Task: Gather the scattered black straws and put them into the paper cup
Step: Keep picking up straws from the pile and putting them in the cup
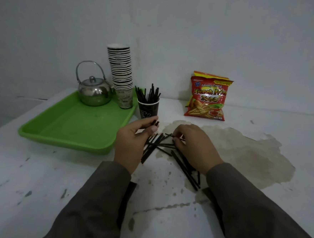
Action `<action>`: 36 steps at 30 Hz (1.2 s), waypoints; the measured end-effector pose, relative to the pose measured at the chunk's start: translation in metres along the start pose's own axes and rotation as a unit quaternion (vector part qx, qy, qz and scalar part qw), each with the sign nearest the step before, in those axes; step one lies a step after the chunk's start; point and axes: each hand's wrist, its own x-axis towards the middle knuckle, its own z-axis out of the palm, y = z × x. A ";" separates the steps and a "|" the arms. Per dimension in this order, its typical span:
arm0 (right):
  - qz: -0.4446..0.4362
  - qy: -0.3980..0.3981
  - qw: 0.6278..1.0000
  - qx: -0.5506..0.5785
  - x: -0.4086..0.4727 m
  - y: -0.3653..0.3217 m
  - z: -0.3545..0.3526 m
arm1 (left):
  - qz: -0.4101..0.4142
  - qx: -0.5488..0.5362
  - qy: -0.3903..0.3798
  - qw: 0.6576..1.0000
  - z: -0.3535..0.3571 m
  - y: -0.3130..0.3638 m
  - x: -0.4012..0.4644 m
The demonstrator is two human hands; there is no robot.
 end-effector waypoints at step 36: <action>0.056 0.106 0.931 0.345 0.115 -0.037 -0.056 | 0.016 -0.151 0.090 0.984 -0.024 0.039 0.107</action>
